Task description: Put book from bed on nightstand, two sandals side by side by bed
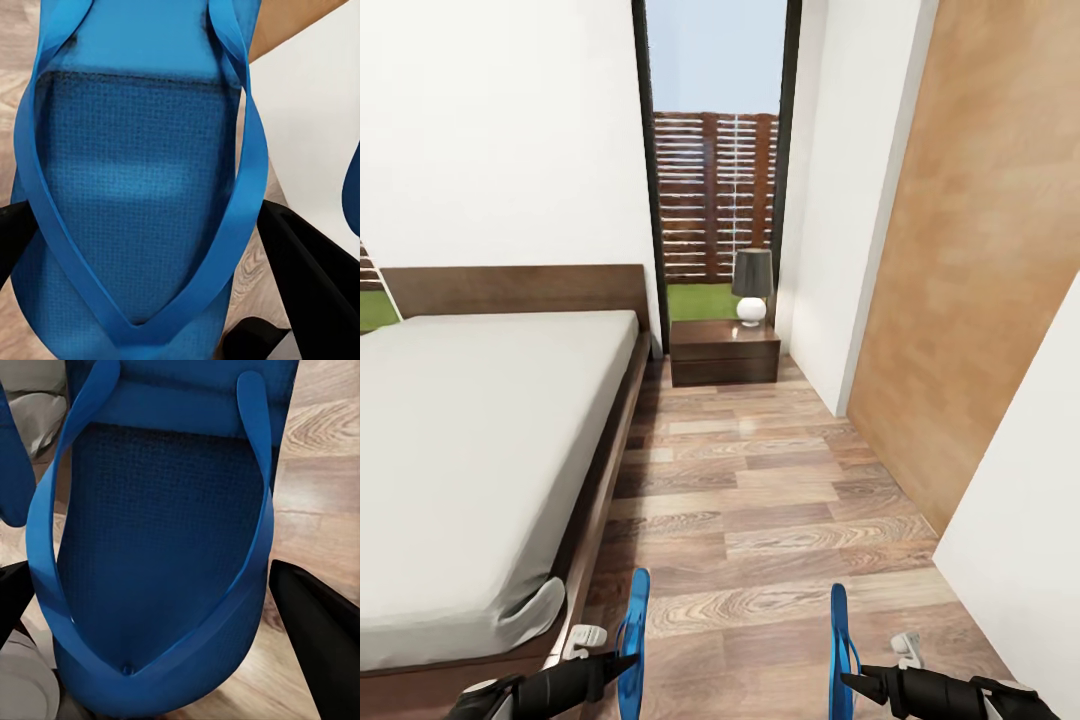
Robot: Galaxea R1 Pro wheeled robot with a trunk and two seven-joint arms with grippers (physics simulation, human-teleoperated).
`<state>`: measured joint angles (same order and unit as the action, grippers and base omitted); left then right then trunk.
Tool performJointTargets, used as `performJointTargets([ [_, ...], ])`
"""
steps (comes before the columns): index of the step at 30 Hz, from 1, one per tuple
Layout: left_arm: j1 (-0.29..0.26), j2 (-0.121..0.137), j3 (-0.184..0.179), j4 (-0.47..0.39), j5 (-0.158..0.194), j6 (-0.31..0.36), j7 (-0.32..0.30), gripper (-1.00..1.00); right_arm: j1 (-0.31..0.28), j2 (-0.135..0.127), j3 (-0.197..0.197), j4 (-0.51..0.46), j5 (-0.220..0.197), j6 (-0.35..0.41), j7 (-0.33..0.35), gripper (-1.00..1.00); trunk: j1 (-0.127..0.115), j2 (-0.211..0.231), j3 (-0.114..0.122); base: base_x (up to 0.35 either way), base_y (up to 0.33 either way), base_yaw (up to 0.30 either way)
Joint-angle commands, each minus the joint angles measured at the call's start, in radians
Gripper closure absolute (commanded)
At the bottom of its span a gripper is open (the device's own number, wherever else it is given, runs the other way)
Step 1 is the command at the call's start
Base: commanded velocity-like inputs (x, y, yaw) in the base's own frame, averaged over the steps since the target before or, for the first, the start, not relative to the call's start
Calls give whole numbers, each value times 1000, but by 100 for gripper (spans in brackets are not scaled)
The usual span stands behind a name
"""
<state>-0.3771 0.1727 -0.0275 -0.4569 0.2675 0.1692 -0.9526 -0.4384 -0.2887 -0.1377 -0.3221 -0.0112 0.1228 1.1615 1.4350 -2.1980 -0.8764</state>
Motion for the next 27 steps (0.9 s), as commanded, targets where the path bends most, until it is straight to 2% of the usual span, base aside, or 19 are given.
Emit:
performJointTargets([
  [1, 0, 1, -3, 0, 9, 10, -2, 100, 0, 0, -4, 0, -1, 11, 5, 100, 0, 0, -1, 0, 0, 0],
  [9, 0, -3, -9, 0, 5, 8, -2, 100, 0, -1, -5, 0, -2, 11, 6, 100, 0, 0, -1, 0, 0, 0],
  [16, 0, -7, -50, 1, -58, -33, -2, 100, 0, 0, -4, 0, -2, 11, 6, 100, 0, 0, -1, 0, 0, 0],
  [21, 0, -6, -53, 1, -65, -38, -2, 100, 0, 0, -4, 0, -2, 11, 5, 100, 0, 0, -1, 0, 0, -9],
  [27, 0, -6, -54, 1, -66, -39, -2, 100, 0, 0, -3, 0, -2, 11, 4, 100, 0, 0, 3, 0, 0, -175],
])
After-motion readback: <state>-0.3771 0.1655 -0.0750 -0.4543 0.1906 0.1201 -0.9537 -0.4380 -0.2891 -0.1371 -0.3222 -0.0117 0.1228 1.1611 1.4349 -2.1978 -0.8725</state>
